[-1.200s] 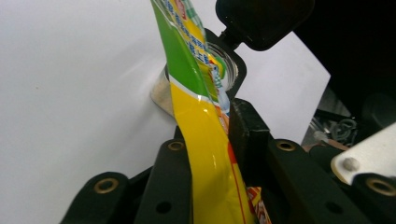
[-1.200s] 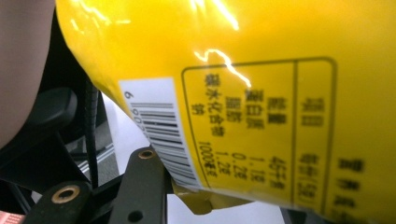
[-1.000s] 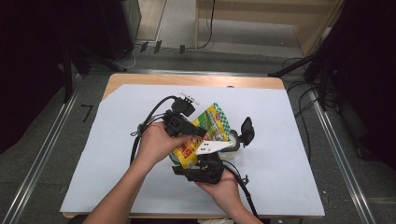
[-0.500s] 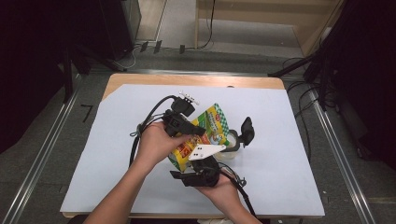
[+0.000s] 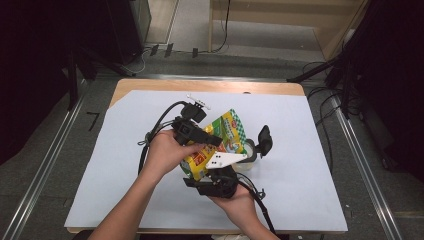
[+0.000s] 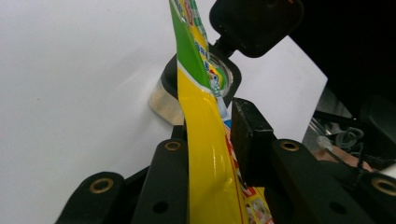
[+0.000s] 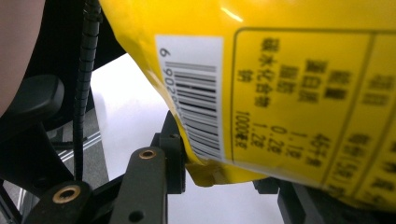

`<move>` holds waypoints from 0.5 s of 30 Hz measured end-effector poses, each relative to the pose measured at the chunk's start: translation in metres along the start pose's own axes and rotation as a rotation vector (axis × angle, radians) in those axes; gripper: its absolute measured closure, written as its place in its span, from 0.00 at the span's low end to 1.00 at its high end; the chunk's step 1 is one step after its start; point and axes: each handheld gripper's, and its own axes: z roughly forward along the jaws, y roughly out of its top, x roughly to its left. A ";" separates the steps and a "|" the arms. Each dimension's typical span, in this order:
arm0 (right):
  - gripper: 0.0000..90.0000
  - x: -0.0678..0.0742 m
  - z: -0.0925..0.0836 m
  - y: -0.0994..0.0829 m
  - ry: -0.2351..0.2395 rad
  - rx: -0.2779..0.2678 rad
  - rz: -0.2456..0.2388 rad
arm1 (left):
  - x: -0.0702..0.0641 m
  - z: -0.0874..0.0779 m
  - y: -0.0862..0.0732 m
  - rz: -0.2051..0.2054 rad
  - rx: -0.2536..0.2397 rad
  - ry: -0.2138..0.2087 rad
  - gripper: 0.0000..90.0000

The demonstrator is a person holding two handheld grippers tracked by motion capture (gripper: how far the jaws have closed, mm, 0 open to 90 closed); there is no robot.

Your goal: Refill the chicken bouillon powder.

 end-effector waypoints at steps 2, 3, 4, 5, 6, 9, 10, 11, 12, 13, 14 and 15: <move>0.72 -0.001 -0.001 0.000 0.014 -0.012 0.014 | 0.000 0.000 0.000 -0.009 0.004 -0.006 0.79; 0.72 -0.002 -0.001 0.000 0.019 -0.017 0.022 | 0.000 -0.001 0.000 -0.011 0.006 -0.012 0.78; 0.72 -0.002 -0.002 0.000 0.018 -0.022 0.023 | 0.000 -0.001 0.000 -0.009 0.005 -0.011 0.77; 0.72 -0.002 -0.002 0.000 0.017 -0.024 0.023 | 0.000 -0.001 -0.001 -0.010 0.005 -0.011 0.77; 0.73 -0.002 -0.002 0.000 0.013 -0.026 0.024 | 0.000 -0.002 -0.001 -0.008 0.007 -0.012 0.76; 0.74 -0.003 -0.004 0.000 0.015 -0.038 0.042 | 0.001 -0.005 -0.002 -0.020 0.002 -0.014 0.74; 0.74 -0.004 -0.005 0.000 0.014 -0.042 0.049 | 0.002 -0.005 -0.002 -0.019 0.005 -0.017 0.74; 0.74 -0.005 -0.005 0.000 0.011 -0.046 0.049 | 0.002 -0.006 -0.002 -0.018 0.008 -0.016 0.73; 0.75 -0.006 -0.005 0.000 0.009 -0.048 0.049 | 0.002 -0.006 -0.002 -0.016 0.013 -0.008 0.74; 0.75 -0.005 -0.005 0.000 0.007 -0.043 0.052 | 0.001 -0.006 -0.002 -0.012 0.017 -0.006 0.77; 0.74 -0.005 -0.005 0.000 0.007 -0.038 0.051 | 0.000 -0.005 -0.001 -0.007 0.023 0.003 0.80; 0.74 -0.004 -0.004 -0.001 0.006 -0.035 0.044 | -0.001 -0.005 -0.001 0.005 0.030 0.007 0.83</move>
